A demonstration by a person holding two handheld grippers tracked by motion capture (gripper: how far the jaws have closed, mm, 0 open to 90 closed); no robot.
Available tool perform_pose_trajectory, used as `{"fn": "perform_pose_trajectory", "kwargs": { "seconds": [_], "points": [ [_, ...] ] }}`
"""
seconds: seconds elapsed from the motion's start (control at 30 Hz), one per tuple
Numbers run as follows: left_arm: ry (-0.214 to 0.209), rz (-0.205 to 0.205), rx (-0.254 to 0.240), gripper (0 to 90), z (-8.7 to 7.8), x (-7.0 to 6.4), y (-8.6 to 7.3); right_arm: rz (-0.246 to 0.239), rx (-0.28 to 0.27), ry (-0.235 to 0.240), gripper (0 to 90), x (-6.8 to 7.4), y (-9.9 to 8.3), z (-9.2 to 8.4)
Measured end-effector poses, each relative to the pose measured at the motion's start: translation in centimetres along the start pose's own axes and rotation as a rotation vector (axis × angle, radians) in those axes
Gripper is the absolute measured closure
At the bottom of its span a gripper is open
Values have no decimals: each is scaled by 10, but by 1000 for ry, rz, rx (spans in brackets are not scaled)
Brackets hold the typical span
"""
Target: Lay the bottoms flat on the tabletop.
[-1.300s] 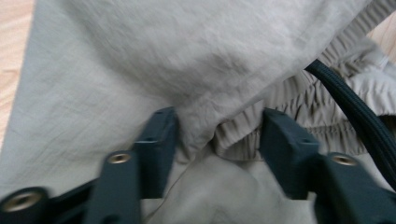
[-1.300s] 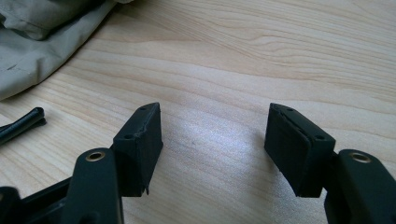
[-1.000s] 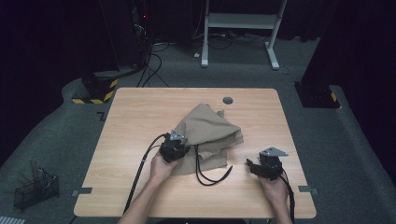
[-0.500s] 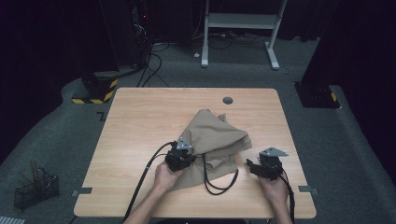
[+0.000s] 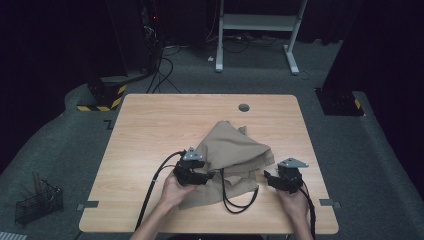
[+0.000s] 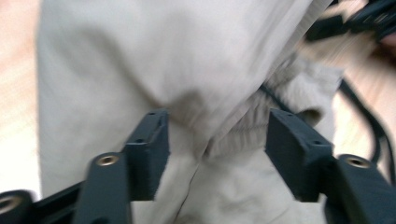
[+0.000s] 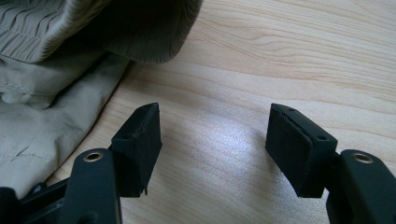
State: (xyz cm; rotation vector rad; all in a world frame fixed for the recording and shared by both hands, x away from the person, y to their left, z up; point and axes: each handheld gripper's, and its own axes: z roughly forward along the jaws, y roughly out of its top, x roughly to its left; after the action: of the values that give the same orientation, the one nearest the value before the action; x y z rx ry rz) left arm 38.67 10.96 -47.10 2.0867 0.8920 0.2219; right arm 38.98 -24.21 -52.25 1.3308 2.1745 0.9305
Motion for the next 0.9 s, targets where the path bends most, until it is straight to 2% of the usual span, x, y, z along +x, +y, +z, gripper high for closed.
{"fn": "perform_pose_trajectory", "kwargs": {
  "seconds": [0.1, 0.23, 0.5, 0.53, 0.63, 0.7, 0.77, 0.9],
  "points": [
    [-4, 17, -10, 323, 4, -5, 13, 0, 0, 0, 354, 0, 0, 0],
    [-22, 35, 6, 302, 23, -11, 29, 0, 0, 0, 354, 0, 0, 0],
    [-9, 120, 26, 299, 58, -30, 54, -2, 0, -1, 353, 0, 0, 0],
    [2, 124, 24, 339, 61, -31, 57, -3, 0, -1, 353, 0, 0, 0],
    [1, 115, 37, 617, 66, -29, 66, -2, 0, -1, 353, 0, 0, 0],
    [1, 94, 25, 760, 65, -25, 71, -3, 0, -1, 353, 0, 0, 0],
    [20, 84, 1, 883, 59, -22, 75, -3, 0, -1, 353, 0, 0, 0],
    [72, 64, -42, 893, 41, -11, 80, -3, 0, -1, 353, 0, 0, 0]
  ]
}}
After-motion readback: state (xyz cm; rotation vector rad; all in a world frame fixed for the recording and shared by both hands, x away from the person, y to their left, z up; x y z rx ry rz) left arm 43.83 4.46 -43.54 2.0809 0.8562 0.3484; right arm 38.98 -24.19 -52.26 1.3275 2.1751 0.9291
